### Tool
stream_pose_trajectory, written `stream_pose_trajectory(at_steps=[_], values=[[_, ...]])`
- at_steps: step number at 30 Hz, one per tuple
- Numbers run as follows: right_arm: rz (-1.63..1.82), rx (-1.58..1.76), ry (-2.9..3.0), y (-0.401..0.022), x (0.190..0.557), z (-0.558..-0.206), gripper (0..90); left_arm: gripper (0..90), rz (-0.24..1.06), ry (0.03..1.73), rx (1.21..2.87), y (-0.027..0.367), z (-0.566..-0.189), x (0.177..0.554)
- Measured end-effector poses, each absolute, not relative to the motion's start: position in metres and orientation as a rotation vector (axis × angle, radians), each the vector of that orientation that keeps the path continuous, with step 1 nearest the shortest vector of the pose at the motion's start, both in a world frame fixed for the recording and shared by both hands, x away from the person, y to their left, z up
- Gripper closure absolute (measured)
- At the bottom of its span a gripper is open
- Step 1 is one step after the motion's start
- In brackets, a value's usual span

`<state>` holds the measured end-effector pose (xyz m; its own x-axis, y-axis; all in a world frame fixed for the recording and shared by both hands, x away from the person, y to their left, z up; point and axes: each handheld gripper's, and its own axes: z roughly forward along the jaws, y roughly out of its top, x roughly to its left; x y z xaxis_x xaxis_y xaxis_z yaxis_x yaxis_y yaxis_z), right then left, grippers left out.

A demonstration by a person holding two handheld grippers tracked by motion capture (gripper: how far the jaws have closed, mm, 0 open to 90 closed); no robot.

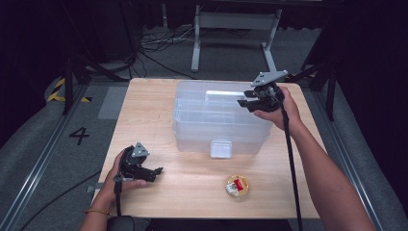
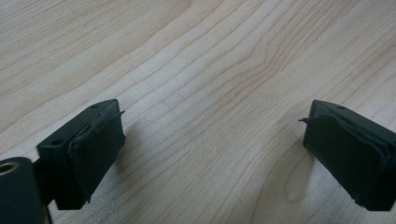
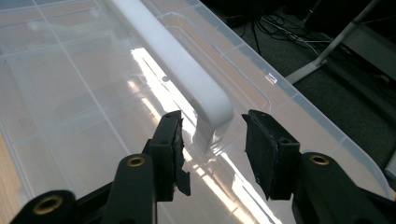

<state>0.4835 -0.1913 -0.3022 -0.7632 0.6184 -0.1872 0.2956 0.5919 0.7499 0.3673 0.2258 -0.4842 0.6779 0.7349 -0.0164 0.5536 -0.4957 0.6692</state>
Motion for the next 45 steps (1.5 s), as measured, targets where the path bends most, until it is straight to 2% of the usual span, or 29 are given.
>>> stream_pose_trajectory(at_steps=[3,7,16,18,24,28,30,35,41,45], values=[[1.011,0.742,2.38,-0.188,0.487,-0.304,65.4,16.1,0.364,1.004,2.216,0.227,-0.483,0.368],[1.02,0.745,2.368,-0.185,0.488,-0.304,73.4,20.3,0.402,1.008,2.222,0.224,-0.481,0.369],[0.98,0.773,2.382,-0.18,0.49,-0.3,73.8,26.8,0.432,0.94,2.228,0.213,-0.459,0.377],[0.977,0.773,2.39,-0.181,0.492,-0.299,73.8,36.6,0.418,0.916,2.225,0.211,-0.453,0.379],[0.987,0.803,2.385,-0.181,0.495,-0.295,73.7,43.7,0.444,0.882,2.223,0.208,-0.44,0.39],[0.967,0.815,2.395,-0.179,0.497,-0.292,73.6,55.6,0.473,0.896,2.144,0.212,-0.426,0.394],[0.963,0.831,2.398,-0.179,0.499,-0.29,73.5,56.9,0.474,0.894,2.106,0.214,-0.421,0.396],[0.964,0.867,2.402,-0.179,0.504,-0.285,73.4,68.0,0.475,0.854,2.022,0.218,-0.409,0.398],[0.941,0.881,2.389,-0.177,0.51,-0.277,73.1,77.1,0.553,0.844,1.996,0.212,-0.4,0.401],[0.929,0.891,2.404,-0.176,0.513,-0.274,72.9,84.6,0.535,0.828,1.983,0.204,-0.397,0.404]])
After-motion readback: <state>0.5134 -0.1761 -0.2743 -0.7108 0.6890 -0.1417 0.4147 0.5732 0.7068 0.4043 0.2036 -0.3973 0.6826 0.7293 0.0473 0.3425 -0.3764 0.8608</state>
